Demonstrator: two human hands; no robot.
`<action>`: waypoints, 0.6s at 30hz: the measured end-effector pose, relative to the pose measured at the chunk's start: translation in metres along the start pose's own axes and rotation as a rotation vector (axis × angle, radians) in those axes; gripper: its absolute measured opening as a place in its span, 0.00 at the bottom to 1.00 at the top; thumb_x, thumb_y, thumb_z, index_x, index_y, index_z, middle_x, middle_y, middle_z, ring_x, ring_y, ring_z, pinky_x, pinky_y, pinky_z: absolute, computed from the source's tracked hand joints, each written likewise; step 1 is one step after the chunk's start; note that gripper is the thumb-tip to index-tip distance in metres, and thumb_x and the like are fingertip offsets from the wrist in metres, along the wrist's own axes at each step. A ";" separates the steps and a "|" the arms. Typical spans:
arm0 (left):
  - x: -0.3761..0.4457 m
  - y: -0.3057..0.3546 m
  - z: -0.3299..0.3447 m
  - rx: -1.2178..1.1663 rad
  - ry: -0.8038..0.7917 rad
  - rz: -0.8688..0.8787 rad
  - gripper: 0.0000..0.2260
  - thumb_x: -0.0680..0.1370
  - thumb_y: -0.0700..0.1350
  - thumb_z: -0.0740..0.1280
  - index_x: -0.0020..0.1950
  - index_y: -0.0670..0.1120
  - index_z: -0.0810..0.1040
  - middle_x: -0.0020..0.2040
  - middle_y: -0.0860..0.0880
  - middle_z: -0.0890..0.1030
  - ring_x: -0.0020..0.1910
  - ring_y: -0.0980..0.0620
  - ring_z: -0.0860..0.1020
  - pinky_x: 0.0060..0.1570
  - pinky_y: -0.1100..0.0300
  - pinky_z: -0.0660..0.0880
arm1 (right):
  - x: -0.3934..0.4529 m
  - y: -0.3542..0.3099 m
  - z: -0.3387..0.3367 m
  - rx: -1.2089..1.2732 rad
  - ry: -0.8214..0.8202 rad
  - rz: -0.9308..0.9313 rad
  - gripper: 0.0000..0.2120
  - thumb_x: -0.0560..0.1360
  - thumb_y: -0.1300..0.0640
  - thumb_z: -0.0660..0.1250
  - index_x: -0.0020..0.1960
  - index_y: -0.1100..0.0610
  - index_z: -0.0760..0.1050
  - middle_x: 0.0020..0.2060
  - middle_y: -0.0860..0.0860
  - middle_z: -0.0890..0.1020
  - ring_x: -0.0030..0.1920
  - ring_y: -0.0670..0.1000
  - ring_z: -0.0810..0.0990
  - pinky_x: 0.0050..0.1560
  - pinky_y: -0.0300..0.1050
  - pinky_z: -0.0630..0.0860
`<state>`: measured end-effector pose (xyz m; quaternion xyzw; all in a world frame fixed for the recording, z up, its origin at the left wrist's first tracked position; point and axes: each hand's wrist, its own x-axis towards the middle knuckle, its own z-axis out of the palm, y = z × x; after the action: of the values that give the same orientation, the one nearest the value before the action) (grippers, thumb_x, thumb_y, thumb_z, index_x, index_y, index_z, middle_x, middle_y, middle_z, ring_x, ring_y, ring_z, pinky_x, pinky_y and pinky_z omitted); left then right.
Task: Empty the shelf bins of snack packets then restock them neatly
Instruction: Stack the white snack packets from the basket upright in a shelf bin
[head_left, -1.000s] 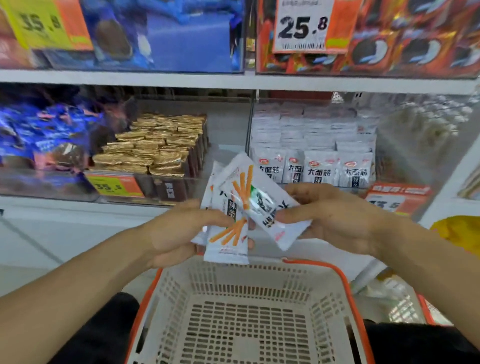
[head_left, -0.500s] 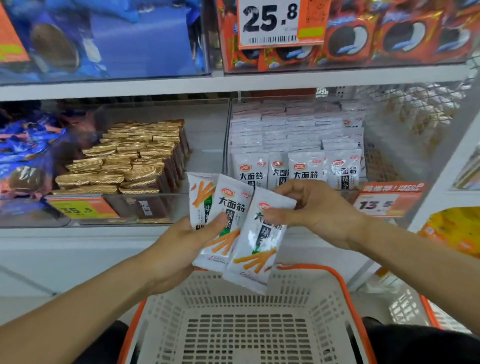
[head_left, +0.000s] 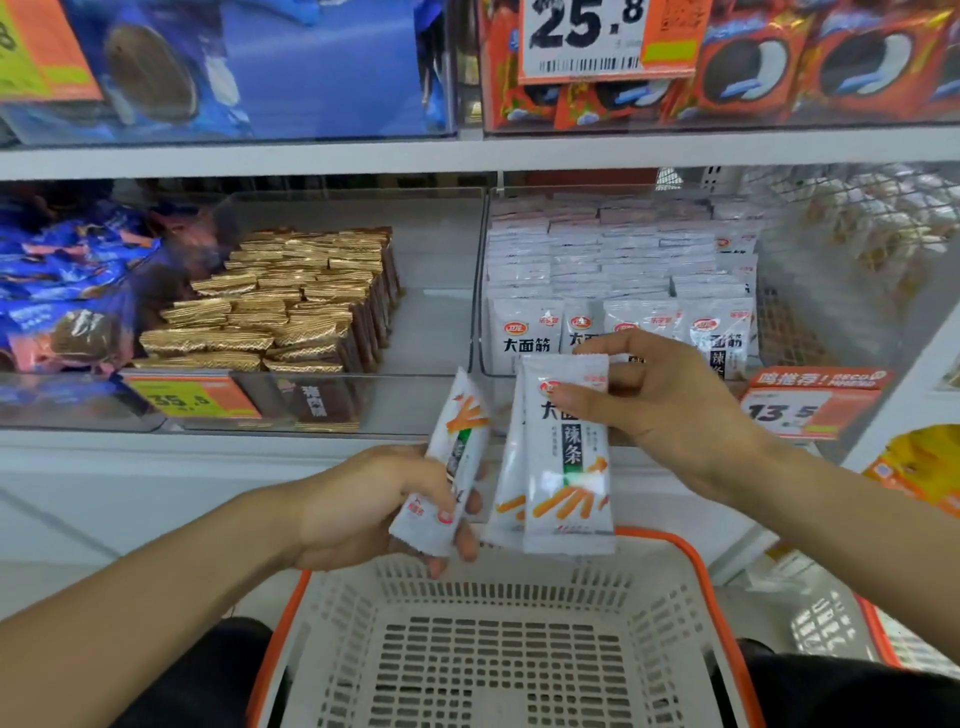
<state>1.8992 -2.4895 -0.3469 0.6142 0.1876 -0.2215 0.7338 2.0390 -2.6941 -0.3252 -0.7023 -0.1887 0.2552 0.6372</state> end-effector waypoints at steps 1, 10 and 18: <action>0.000 -0.001 -0.003 0.099 0.003 -0.007 0.25 0.68 0.36 0.65 0.66 0.37 0.69 0.49 0.38 0.80 0.41 0.40 0.81 0.34 0.52 0.75 | -0.001 -0.001 -0.004 -0.034 -0.021 -0.023 0.20 0.68 0.64 0.77 0.58 0.62 0.76 0.45 0.54 0.88 0.47 0.54 0.87 0.46 0.48 0.85; 0.000 -0.005 -0.025 0.726 -0.171 -0.085 0.08 0.82 0.38 0.66 0.60 0.42 0.73 0.55 0.42 0.83 0.50 0.42 0.85 0.34 0.57 0.78 | -0.004 0.010 0.006 -0.259 -0.261 -0.146 0.22 0.61 0.60 0.80 0.53 0.63 0.81 0.48 0.57 0.87 0.49 0.57 0.87 0.53 0.56 0.83; 0.000 -0.003 -0.029 0.638 -0.319 0.076 0.09 0.77 0.38 0.72 0.56 0.46 0.82 0.50 0.41 0.84 0.46 0.45 0.81 0.46 0.49 0.78 | -0.003 0.026 0.034 -0.161 -0.212 -0.258 0.18 0.64 0.58 0.79 0.52 0.54 0.80 0.44 0.53 0.87 0.47 0.59 0.85 0.53 0.58 0.81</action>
<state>1.8977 -2.4611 -0.3548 0.7767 -0.0310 -0.3344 0.5329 2.0149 -2.6714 -0.3528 -0.6902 -0.3634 0.2279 0.5828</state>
